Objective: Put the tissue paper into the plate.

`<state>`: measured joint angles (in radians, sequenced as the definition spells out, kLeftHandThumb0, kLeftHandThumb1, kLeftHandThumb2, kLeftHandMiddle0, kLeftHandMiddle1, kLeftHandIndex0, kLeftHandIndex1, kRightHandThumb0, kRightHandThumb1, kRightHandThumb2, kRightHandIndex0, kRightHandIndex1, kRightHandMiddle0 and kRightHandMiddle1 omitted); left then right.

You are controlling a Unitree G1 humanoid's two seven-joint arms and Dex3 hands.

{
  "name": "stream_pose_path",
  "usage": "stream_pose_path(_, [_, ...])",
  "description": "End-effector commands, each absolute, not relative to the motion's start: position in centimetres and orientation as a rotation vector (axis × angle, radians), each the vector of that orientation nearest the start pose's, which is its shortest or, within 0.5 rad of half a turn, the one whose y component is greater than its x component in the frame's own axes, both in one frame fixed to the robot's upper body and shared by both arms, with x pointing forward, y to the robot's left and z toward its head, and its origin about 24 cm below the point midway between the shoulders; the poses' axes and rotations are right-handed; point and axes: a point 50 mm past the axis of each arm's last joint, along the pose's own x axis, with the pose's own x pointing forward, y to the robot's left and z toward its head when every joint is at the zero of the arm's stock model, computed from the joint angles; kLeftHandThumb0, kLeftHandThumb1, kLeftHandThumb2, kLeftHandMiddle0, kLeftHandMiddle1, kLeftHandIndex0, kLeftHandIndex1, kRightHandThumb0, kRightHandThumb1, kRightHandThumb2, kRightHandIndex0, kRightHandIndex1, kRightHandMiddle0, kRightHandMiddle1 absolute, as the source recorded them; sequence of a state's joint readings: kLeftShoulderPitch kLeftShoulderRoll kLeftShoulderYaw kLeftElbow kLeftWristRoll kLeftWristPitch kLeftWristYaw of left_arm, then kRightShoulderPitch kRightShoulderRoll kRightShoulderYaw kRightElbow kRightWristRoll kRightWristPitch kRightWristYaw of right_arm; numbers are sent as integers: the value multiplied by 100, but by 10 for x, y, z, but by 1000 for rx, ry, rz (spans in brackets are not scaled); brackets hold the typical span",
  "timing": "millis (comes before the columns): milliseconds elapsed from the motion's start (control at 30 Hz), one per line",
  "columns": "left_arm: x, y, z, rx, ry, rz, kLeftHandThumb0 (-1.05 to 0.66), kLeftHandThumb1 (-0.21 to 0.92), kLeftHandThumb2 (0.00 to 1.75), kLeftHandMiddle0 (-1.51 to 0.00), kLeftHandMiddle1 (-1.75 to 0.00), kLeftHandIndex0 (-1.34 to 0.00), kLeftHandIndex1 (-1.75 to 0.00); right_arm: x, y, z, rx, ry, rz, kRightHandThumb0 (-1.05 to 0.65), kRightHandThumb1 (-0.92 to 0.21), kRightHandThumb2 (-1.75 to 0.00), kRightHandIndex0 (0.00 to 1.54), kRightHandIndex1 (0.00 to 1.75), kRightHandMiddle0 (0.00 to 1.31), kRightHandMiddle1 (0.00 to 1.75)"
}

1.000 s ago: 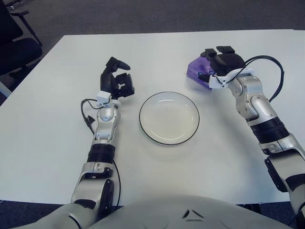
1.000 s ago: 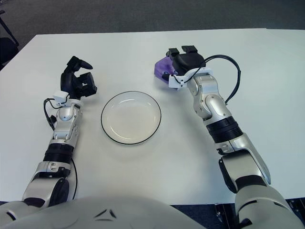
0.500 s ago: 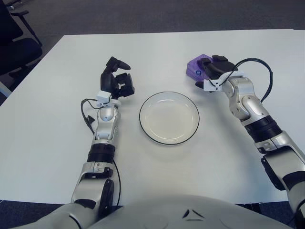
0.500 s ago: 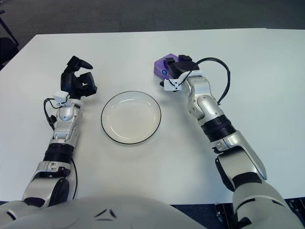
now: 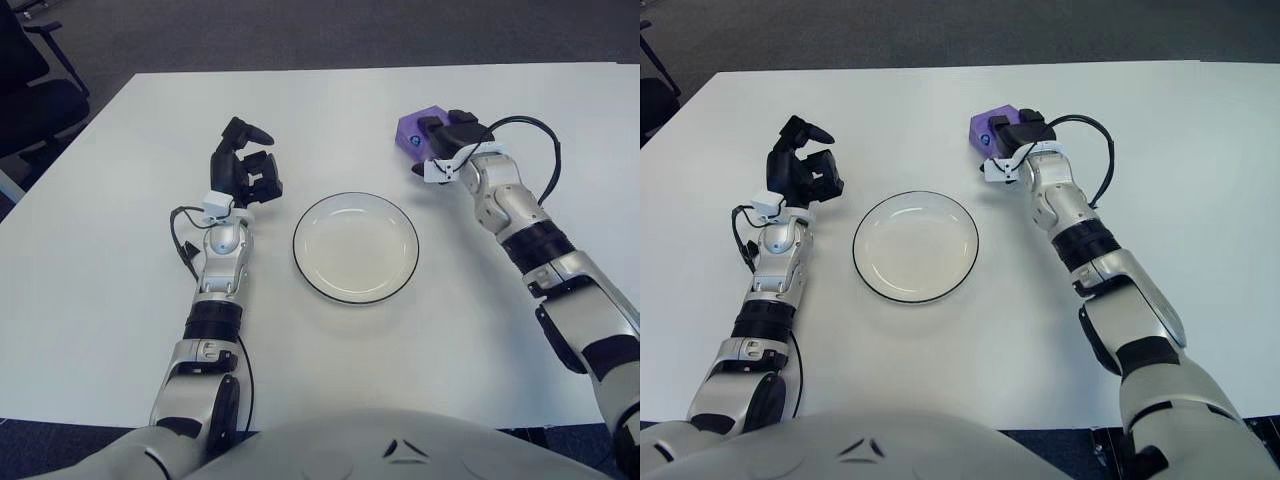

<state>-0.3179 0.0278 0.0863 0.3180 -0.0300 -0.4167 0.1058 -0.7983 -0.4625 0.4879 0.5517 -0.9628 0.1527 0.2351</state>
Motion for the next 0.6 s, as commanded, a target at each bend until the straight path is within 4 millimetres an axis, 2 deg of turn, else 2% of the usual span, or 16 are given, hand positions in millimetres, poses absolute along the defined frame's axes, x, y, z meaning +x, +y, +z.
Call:
stream_pose_path(0, [264, 154, 9, -81, -98, 175, -45, 43, 119, -131, -175, -53, -175, 379, -163, 94, -1709, 129, 346, -105, -92, -90, 0, 0, 0, 23])
stream_pose_path(233, [263, 155, 9, -84, -106, 177, -45, 42, 120, -131, -175, -53, -175, 380, -164, 92, -1695, 104, 333, -105, -92, -87, 0, 0, 0, 24])
stream_pose_path(567, [263, 154, 8, -80, -112, 170, -45, 42, 120, -130, -175, -54, -175, 370, -158, 112, -1632, -4, 299, -105, -92, -82, 0, 0, 0, 24])
